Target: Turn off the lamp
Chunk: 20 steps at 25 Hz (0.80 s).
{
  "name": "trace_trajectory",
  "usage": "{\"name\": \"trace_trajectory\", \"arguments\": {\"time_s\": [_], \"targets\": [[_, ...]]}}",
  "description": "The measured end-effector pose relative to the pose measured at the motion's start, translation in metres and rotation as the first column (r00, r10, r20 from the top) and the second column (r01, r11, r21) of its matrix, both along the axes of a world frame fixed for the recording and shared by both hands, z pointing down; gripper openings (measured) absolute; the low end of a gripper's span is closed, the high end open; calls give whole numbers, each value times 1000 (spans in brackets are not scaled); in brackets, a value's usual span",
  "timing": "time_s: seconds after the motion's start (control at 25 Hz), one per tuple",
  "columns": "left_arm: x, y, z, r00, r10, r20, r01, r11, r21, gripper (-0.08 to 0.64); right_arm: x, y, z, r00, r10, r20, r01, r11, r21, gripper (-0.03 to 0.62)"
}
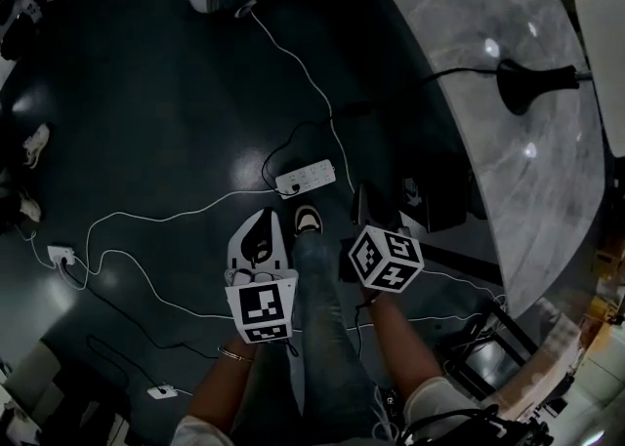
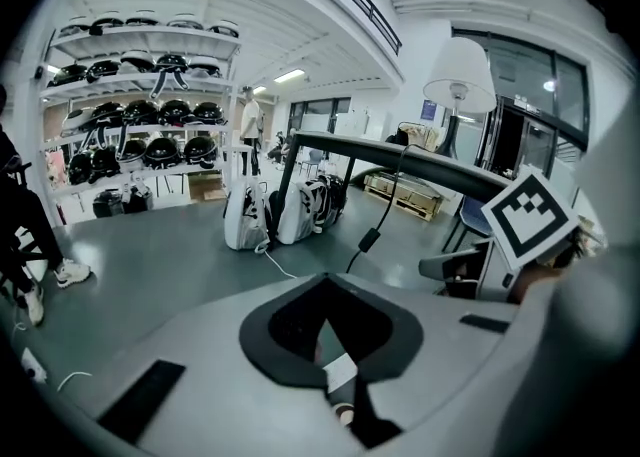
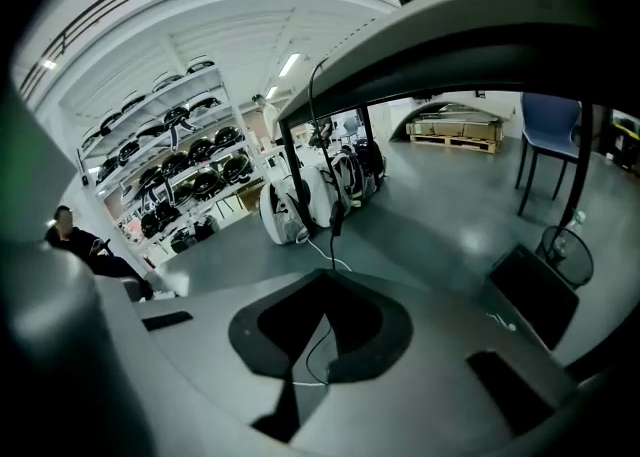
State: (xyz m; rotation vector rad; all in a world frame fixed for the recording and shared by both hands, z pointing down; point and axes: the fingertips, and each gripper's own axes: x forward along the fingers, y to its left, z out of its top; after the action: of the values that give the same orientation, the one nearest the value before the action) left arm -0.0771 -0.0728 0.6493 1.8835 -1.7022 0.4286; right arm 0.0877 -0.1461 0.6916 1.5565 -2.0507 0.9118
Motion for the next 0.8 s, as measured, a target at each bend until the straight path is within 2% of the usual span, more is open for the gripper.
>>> {"name": "trace_trajectory", "arguments": {"time_s": [0.24, 0.36, 0.52, 0.8], "targets": [[3, -2, -46, 1000, 16, -1, -16, 999, 44, -6, 9, 17, -51, 999, 44, 5, -44, 999, 25, 0], [4, -17, -81, 1000, 29, -2, -29, 995, 92, -6, 11, 8, -89, 997, 69, 17, -70, 995, 67, 0], [14, -23, -138, 999, 50, -8, -49, 991, 121, -6, 20, 11, -147, 994, 101, 31, -103, 991, 81, 0], [37, -40, -247, 991, 135, 0, -131, 962, 240, -6, 29, 4, -261, 990, 121, 78, -134, 973, 190, 0]]}}
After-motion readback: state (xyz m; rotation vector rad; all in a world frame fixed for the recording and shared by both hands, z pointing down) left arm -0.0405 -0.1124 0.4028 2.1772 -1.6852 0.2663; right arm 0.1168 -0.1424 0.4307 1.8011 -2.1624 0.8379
